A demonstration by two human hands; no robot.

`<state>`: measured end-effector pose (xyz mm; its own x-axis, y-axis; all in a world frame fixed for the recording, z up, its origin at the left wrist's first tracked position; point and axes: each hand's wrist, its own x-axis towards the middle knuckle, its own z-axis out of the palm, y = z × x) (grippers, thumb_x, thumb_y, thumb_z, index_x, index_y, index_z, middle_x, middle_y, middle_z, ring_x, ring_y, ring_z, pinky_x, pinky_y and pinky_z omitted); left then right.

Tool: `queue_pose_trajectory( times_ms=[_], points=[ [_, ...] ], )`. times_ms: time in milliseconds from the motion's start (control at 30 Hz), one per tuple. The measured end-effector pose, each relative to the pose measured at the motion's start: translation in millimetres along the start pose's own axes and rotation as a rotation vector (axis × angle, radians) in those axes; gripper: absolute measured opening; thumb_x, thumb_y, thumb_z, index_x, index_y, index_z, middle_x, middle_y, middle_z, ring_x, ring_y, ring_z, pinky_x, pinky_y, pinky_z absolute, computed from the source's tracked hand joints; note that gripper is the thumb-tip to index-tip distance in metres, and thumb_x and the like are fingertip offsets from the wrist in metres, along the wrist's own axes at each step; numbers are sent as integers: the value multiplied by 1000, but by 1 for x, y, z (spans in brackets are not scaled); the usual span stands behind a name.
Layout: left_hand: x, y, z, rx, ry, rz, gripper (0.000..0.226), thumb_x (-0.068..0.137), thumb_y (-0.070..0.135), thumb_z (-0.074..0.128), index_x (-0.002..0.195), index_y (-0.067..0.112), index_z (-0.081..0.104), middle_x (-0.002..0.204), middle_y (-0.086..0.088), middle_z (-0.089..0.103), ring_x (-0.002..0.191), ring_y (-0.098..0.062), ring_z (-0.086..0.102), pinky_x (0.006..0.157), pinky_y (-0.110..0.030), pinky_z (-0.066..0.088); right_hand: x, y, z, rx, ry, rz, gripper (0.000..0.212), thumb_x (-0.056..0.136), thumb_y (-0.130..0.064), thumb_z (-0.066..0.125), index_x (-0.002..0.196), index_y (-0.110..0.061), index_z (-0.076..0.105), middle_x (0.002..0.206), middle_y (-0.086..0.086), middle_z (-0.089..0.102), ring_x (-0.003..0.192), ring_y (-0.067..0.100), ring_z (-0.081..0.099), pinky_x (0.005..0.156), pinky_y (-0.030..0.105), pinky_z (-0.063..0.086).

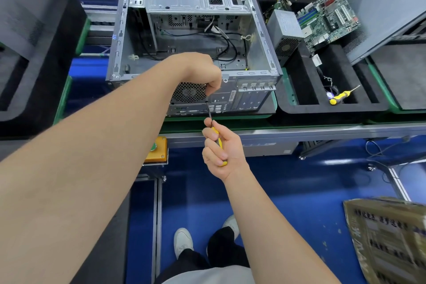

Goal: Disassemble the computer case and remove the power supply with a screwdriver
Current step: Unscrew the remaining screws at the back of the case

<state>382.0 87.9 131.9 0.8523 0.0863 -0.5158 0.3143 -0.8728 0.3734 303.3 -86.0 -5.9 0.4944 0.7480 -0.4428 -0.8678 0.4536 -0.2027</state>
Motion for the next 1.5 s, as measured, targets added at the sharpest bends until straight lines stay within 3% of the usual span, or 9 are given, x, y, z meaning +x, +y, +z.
queue_pose_trajectory(
  times_ms=[267,333,500,633,867,1000,1133,1300,1500],
  points=[
    [2,0,1,34,6,5,15,48,30,66,51,17,62,73,0,57,65,-24,51,56,-31,39,-6,5,23,-1920,647,-607,22,108,-21,45,88,-13,52,71,2,57,58,27,49,54,35,37],
    [2,0,1,34,6,4,16,47,31,66,53,16,63,75,-1,58,66,-25,52,56,-32,40,-4,14,28,-2109,783,-680,21,110,-23,46,90,-17,46,76,-4,53,62,27,46,59,35,33],
    [0,0,2,5,5,13,19,47,32,65,58,17,68,83,-2,64,73,-27,58,61,-34,45,-7,5,24,-1703,689,-664,34,104,-30,51,81,-7,62,67,8,62,61,23,53,58,38,46],
    [1,0,2,1,7,10,13,49,30,66,52,17,64,78,0,59,70,-25,55,60,-33,42,-7,-14,24,-1163,616,-269,45,101,-28,47,78,-2,76,60,8,64,42,16,43,43,29,38],
    [2,-1,1,7,-2,7,13,45,32,65,48,19,61,72,2,54,66,-23,50,58,-32,39,-15,-24,2,-493,106,22,29,110,-29,50,90,-15,64,77,0,54,59,15,60,55,27,55],
    [5,-1,2,9,2,7,20,39,35,65,49,18,61,74,-1,56,65,-26,51,57,-33,42,-14,-12,-2,53,-162,199,32,114,-32,38,99,-9,53,66,6,51,33,8,31,28,20,31],
    [6,-3,3,7,6,4,19,38,37,65,47,21,61,72,-1,56,63,-26,51,56,-33,42,-8,-8,-3,140,-157,210,35,116,-28,31,106,-7,57,58,6,49,27,12,27,27,18,24],
    [6,-2,3,17,10,-5,21,37,36,64,49,19,60,73,0,59,64,-26,52,56,-32,41,-12,-11,11,-524,176,-39,24,110,-26,44,103,-12,63,59,2,44,30,14,28,33,21,23],
    [8,-2,2,28,-5,0,20,37,35,64,44,18,56,70,-1,55,62,-26,48,55,-33,41,-9,11,33,-2156,801,-559,17,110,-26,39,96,-19,43,65,2,46,63,31,45,58,37,32]
  ],
)
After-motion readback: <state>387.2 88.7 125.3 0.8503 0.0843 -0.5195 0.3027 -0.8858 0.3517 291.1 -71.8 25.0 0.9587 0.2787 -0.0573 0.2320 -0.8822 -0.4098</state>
